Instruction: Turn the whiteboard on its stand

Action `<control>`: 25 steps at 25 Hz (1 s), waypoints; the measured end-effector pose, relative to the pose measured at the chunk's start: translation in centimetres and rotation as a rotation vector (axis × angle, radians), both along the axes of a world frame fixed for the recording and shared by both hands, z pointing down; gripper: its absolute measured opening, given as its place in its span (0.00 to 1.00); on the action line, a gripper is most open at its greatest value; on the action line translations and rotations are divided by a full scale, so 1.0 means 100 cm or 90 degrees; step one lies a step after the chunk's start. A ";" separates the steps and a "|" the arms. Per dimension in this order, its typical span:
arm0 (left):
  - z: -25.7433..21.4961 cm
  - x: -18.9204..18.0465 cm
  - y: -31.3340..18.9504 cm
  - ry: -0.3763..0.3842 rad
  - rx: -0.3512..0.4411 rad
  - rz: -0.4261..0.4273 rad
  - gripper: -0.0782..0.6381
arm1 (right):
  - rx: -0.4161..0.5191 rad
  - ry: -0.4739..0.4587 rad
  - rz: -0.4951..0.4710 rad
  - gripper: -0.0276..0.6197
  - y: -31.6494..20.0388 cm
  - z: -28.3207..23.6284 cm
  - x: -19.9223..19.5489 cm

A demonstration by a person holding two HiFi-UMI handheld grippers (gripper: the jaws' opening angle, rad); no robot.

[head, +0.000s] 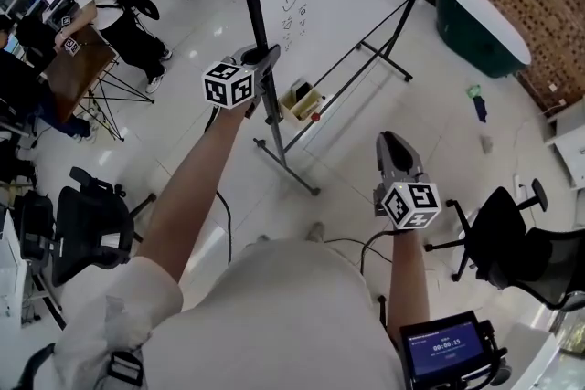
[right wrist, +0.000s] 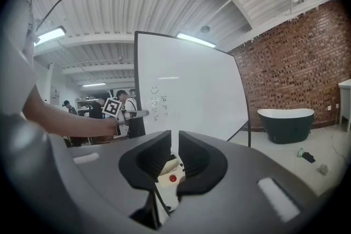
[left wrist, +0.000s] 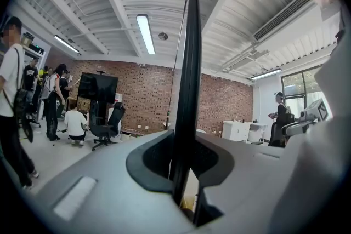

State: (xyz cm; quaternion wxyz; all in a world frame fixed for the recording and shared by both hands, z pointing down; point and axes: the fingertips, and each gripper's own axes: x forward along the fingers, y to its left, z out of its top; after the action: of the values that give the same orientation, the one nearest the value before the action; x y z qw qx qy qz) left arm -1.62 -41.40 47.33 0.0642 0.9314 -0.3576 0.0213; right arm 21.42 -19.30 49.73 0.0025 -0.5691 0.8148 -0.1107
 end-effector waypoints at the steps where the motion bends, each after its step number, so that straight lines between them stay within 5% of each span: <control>1: -0.002 0.000 0.001 0.006 -0.002 -0.006 0.21 | -0.004 -0.001 -0.004 0.12 -0.002 0.000 0.001; 17: -0.004 -0.037 0.029 0.000 0.002 -0.001 0.20 | -0.075 0.054 -0.087 0.12 0.008 0.022 -0.085; 25: 0.004 -0.075 0.038 -0.004 0.013 0.003 0.20 | -0.056 0.069 -0.090 0.12 0.006 0.025 -0.154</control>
State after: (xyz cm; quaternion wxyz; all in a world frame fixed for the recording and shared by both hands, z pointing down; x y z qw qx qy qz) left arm -9.10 -37.59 47.71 0.0533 0.9328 -0.3559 0.0204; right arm 5.99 -18.73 52.27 -0.0745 -0.5151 0.8461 -0.1151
